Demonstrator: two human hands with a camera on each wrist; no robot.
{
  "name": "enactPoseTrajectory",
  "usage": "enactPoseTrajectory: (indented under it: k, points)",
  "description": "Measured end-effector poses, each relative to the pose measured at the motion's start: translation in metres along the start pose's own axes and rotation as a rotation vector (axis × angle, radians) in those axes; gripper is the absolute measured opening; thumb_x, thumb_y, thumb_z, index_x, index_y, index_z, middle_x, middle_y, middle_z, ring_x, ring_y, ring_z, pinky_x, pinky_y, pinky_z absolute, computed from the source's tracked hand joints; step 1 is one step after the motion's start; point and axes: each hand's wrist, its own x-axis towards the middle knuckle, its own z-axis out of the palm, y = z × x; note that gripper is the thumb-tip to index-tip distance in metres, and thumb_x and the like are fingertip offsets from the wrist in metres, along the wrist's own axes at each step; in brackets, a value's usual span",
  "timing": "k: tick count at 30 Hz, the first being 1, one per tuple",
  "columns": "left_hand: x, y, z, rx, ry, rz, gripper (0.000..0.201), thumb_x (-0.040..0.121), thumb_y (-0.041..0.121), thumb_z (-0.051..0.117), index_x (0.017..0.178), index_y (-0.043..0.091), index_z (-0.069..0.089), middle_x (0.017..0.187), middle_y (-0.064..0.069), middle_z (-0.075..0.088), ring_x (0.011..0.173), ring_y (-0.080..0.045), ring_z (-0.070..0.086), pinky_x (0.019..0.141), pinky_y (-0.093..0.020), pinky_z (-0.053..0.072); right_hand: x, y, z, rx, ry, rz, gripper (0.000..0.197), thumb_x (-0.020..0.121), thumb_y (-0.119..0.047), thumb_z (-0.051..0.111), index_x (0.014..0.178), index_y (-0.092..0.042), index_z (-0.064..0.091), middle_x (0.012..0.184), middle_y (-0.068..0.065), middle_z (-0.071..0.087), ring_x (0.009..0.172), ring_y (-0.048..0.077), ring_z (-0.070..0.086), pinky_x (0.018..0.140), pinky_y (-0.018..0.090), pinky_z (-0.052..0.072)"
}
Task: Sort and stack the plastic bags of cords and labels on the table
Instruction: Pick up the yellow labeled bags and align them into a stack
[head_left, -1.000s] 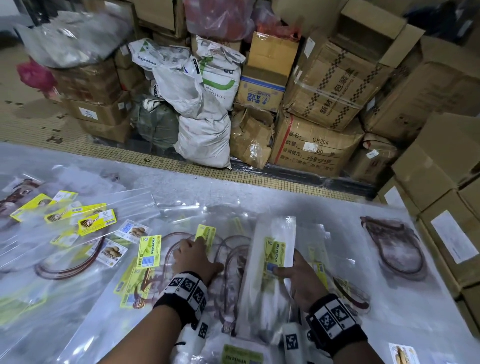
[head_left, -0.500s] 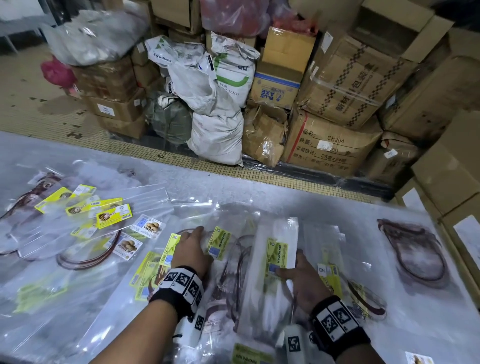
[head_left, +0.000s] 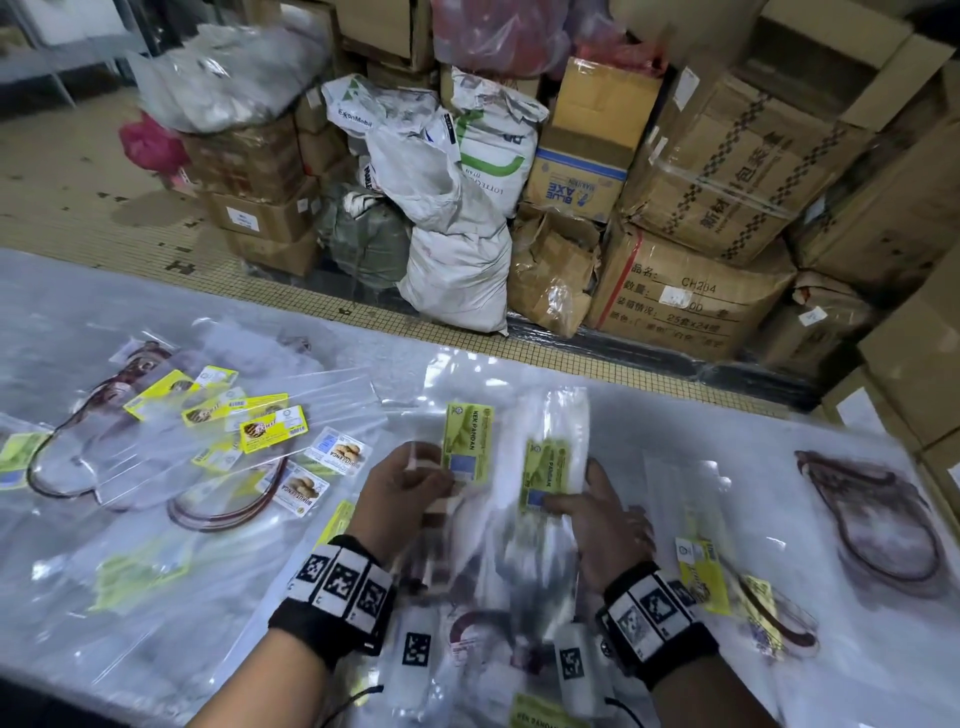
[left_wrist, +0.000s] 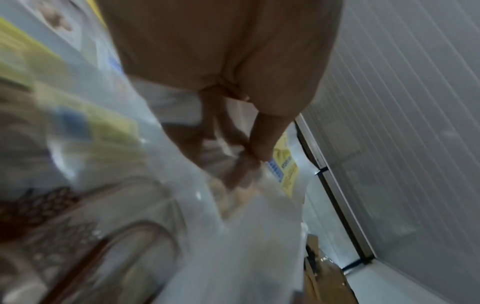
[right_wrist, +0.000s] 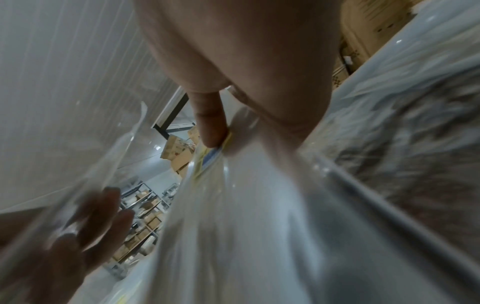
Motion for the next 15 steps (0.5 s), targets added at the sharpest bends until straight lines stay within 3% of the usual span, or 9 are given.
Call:
enactPoseTrajectory:
  k: [2,5,7,9,11,12,13,15]
  points:
    - [-0.001,-0.004,-0.007,0.044,-0.008,0.023,0.014,0.088,0.000,0.066,0.091,0.012,0.059,0.078,-0.009,0.071,0.074,-0.019,0.069,0.059,-0.031,0.054,-0.002,0.000,0.019,0.027,-0.054,0.003,0.052,0.076,0.017,0.064,0.117,-0.014,0.060,0.107,0.012,0.074,0.099,0.032,0.071,0.092,0.054,0.055]
    - [-0.006,-0.013,-0.014,0.189,0.030,0.062,0.019,0.077,0.017,0.071,0.082,0.009,0.055,0.064,0.003,0.058,0.059,-0.013,0.053,0.057,-0.026,0.045,-0.011,0.000,0.050,0.055,-0.138,0.021,0.047,0.083,0.011,0.060,0.118,-0.020,0.061,0.110,0.010,0.074,0.102,0.033,0.071,0.095,0.056,0.053]
    - [-0.009,-0.015,-0.020,0.134,0.046,0.021,0.028,0.070,0.027,0.069,0.087,0.013,0.052,0.067,0.002,0.057,0.059,-0.013,0.051,0.056,-0.029,0.045,-0.020,0.000,0.070,0.124,-0.160,0.050,0.037,0.091,0.003,0.055,0.120,-0.019,0.061,0.111,0.013,0.073,0.102,0.037,0.070,0.092,0.056,0.054]
    - [-0.007,-0.022,-0.029,0.170,0.050,-0.030,0.041,0.068,0.034,0.075,0.100,0.029,0.050,0.082,-0.001,0.068,0.063,-0.015,0.059,0.054,-0.030,0.048,-0.028,0.005,0.089,0.262,-0.179,0.109,0.028,0.103,-0.021,0.046,0.126,-0.012,0.061,0.116,0.022,0.070,0.102,0.041,0.069,0.089,0.054,0.056]
    - [-0.008,-0.024,-0.037,0.241,0.013,-0.076,0.053,0.071,0.036,0.077,0.114,0.032,0.046,0.093,-0.004,0.071,0.068,-0.016,0.065,0.058,-0.030,0.051,-0.033,0.014,0.103,0.282,-0.174,0.173,0.049,0.101,-0.047,0.047,0.131,-0.010,0.057,0.121,0.024,0.067,0.107,0.039,0.068,0.095,0.055,0.053]
    - [-0.009,-0.023,-0.040,0.231,0.003,-0.101,0.055,0.074,0.034,0.077,0.119,0.027,0.047,0.094,-0.005,0.071,0.069,-0.016,0.065,0.061,-0.030,0.052,-0.035,0.016,0.108,0.206,-0.167,0.148,0.052,0.096,-0.048,0.057,0.133,-0.011,0.054,0.122,0.020,0.067,0.109,0.036,0.067,0.098,0.056,0.051]
    - [-0.009,-0.023,-0.043,0.168,-0.006,-0.138,0.049,0.079,0.030,0.076,0.120,0.021,0.051,0.089,-0.004,0.072,0.065,-0.015,0.064,0.059,-0.029,0.052,-0.035,0.018,0.111,0.091,-0.162,0.096,0.051,0.093,-0.038,0.066,0.134,-0.013,0.051,0.122,0.016,0.068,0.109,0.032,0.068,0.098,0.053,0.052]
    - [-0.011,-0.021,-0.052,0.153,-0.097,-0.147,0.016,0.092,0.018,0.065,0.106,0.011,0.060,0.066,-0.001,0.065,0.045,-0.011,0.054,0.043,-0.019,0.042,-0.033,0.024,0.108,-0.121,-0.153,0.012,0.052,0.088,-0.010,0.072,0.133,-0.017,0.047,0.120,0.011,0.069,0.104,0.023,0.070,0.090,0.040,0.058]
